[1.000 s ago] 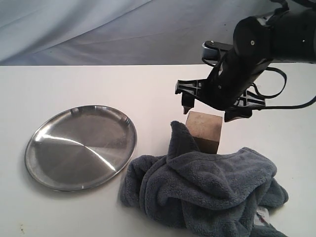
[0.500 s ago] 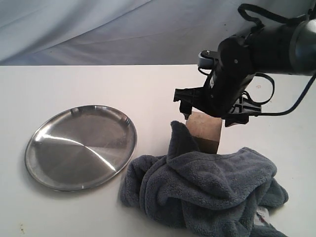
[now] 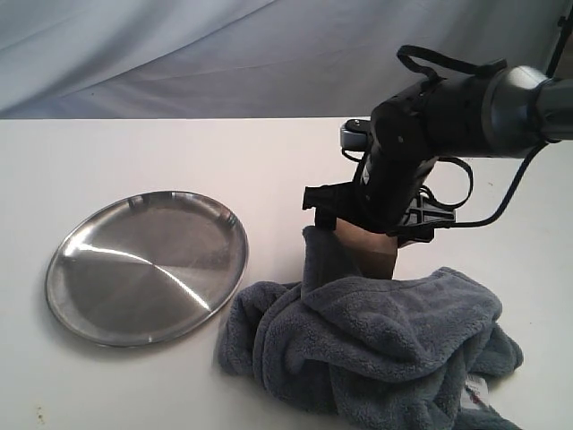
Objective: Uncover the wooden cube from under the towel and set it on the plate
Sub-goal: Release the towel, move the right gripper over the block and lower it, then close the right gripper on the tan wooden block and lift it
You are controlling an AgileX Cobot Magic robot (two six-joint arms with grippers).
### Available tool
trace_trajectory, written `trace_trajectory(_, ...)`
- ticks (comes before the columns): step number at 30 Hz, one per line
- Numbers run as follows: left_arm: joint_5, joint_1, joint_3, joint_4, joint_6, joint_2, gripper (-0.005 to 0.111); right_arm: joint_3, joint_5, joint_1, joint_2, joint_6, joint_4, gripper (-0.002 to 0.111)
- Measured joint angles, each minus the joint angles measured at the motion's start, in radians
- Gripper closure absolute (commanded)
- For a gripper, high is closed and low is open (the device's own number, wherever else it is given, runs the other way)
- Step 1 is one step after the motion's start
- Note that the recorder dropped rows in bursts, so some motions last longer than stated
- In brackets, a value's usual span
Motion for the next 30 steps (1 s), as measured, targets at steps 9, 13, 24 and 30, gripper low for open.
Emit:
trace_trajectory(9,0.000,0.000,0.000,0.000,0.000,0.000,0.105,-0.002,-0.003,0.000,-0.007,-0.070,0.000,0.078)
trace_trajectory(13,0.000,0.000,0.000,0.000,0.000,0.000,0.105,-0.002,-0.003,0.002,-0.037,-0.090,0.000,0.080)
trace_trajectory(24,0.000,0.000,0.000,0.000,0.000,0.000,0.105,-0.051,-0.013,0.013,-0.056,-0.153,0.000,0.081)
trace_trajectory(30,0.000,0.000,0.000,0.000,0.000,0.000,0.105,-0.161,-0.023,0.058,-0.056,-0.210,0.026,0.081)
